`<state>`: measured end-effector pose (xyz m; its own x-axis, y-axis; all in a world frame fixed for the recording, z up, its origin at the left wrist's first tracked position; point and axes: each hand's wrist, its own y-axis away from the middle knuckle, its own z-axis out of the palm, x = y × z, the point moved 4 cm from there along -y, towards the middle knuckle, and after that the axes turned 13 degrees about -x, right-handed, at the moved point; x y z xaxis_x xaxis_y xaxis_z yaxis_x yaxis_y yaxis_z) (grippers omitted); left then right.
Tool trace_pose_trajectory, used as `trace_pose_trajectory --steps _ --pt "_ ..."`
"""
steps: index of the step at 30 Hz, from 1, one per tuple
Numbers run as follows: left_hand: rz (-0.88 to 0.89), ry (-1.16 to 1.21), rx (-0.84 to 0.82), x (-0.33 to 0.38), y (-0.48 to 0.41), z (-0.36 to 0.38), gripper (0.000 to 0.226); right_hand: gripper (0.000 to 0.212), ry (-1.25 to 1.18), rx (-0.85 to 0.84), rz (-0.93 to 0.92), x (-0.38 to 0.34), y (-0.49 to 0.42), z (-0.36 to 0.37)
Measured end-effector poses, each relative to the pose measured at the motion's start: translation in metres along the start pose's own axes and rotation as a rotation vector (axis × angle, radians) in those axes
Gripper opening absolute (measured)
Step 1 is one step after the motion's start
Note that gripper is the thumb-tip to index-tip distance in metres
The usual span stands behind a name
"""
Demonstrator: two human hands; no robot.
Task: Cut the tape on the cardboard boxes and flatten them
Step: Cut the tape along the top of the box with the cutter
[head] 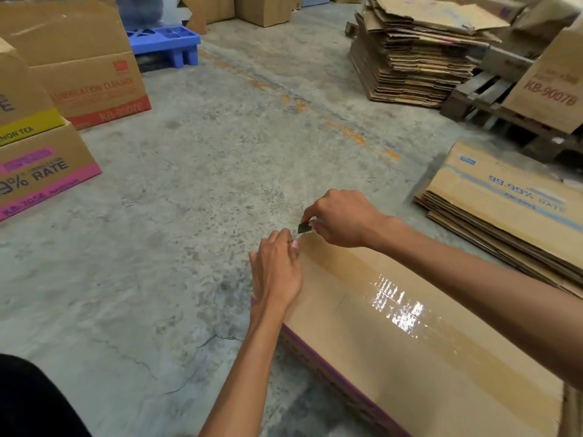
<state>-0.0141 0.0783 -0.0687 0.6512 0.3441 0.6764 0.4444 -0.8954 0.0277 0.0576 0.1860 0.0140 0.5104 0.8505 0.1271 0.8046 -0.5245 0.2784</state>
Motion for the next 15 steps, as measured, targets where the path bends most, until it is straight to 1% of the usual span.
trace_pose_trajectory --steps 5,9,12,15 --pt "-0.009 0.027 0.033 0.001 0.002 -0.003 0.018 0.032 0.061 -0.008 -0.005 -0.005 0.001 -0.004" --pt "-0.012 0.015 0.037 0.001 0.002 -0.005 0.017 0.035 0.073 0.017 -0.018 -0.009 0.002 -0.005" --pt "-0.042 0.002 0.069 -0.004 0.003 -0.008 0.017 0.038 0.063 0.049 -0.033 -0.012 0.007 -0.004" --pt "-0.082 0.004 0.095 -0.013 0.002 -0.017 0.016 0.035 0.061 0.054 -0.046 -0.015 0.018 0.002"
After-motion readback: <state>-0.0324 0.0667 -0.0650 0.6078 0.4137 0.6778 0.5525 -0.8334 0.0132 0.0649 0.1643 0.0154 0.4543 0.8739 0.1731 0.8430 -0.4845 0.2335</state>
